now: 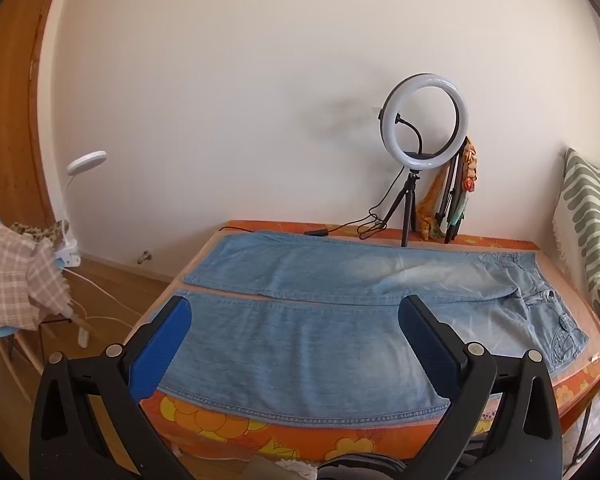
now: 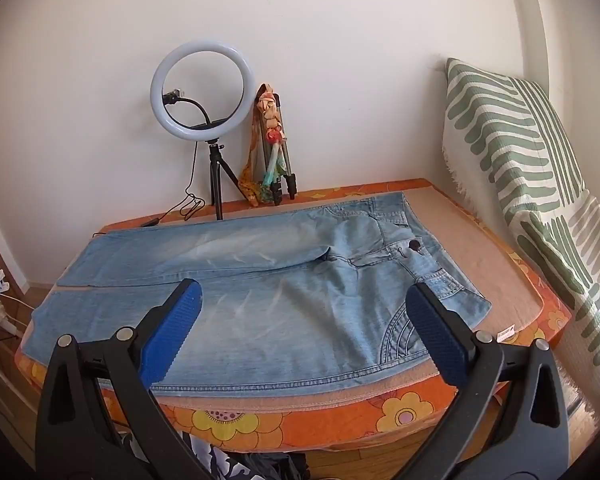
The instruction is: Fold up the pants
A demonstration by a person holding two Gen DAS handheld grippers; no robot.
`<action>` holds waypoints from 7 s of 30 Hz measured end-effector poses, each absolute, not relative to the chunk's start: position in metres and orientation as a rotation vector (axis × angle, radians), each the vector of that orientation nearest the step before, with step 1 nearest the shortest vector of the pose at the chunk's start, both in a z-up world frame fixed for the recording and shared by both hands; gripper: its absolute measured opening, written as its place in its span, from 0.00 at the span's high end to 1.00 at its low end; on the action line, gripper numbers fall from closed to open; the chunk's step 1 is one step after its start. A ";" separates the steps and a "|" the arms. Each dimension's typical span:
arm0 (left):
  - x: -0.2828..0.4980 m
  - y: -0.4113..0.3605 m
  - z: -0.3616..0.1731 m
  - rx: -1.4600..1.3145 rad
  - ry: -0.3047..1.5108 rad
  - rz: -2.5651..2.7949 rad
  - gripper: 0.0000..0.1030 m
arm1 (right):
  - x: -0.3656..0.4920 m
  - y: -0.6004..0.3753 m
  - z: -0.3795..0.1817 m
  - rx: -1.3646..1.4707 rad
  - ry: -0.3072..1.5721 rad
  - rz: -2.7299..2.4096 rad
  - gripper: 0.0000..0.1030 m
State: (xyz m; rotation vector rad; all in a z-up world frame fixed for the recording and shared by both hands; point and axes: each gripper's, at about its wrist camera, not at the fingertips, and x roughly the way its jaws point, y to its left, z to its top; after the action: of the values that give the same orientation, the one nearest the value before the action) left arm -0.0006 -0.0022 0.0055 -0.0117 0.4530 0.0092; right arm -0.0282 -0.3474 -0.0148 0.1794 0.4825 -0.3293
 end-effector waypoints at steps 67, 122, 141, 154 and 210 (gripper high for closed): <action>-0.001 -0.001 0.006 -0.006 0.448 -0.001 0.00 | -0.030 -0.349 -0.020 0.233 0.492 -0.305 0.00; 0.256 0.070 -0.051 0.058 0.735 -0.077 0.23 | 0.317 -0.353 -0.037 -0.022 0.723 0.182 0.13; 0.364 0.088 -0.132 0.000 0.903 -0.124 0.30 | 0.508 -0.203 -0.165 -0.326 0.919 0.470 0.36; 0.423 0.114 -0.173 -0.106 0.972 -0.103 0.31 | 0.560 -0.188 -0.200 -0.330 0.991 0.508 0.36; 0.420 0.087 -0.151 -0.301 0.977 -0.016 0.95 | 0.359 -0.140 -0.172 -0.615 0.859 0.658 0.86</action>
State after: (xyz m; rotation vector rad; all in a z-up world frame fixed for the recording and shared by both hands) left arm 0.4195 0.0873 -0.1508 -0.3011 0.9774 -0.0163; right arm 0.3588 -0.1397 -0.1719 -0.6154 0.8587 0.6583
